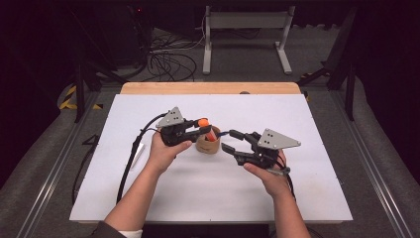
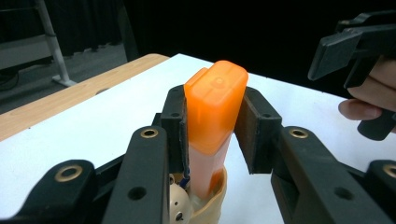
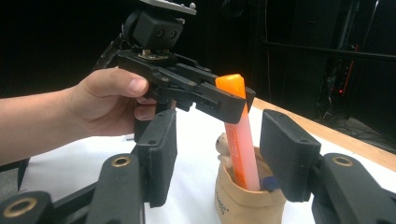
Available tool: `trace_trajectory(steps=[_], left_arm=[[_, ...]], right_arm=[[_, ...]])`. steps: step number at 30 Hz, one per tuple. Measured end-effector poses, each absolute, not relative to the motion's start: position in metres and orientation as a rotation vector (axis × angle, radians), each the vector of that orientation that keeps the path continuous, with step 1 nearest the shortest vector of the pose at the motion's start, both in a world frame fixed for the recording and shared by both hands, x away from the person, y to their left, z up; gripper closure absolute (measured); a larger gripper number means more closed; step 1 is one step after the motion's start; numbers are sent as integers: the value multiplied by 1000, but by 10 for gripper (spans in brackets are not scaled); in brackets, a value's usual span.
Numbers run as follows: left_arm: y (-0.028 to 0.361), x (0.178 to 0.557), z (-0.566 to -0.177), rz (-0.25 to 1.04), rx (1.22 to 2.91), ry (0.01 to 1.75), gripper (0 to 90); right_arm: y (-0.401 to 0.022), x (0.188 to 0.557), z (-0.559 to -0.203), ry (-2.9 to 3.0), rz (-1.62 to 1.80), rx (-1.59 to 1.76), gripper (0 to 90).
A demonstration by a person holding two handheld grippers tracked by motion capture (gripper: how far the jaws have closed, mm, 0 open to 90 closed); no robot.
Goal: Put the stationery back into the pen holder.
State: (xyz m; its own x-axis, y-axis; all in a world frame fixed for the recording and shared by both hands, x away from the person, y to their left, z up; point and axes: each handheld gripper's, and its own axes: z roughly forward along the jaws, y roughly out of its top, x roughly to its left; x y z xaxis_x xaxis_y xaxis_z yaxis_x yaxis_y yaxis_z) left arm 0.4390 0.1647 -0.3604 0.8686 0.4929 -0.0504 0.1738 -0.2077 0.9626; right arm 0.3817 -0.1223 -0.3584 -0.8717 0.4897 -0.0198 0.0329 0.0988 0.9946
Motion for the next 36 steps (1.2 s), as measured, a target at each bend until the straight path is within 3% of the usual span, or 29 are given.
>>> trace_trajectory(steps=[36], left_arm=[[157,440,-370,347,1842,532,645]], right_arm=[[-119,382,-360,2051,1822,516,477]])
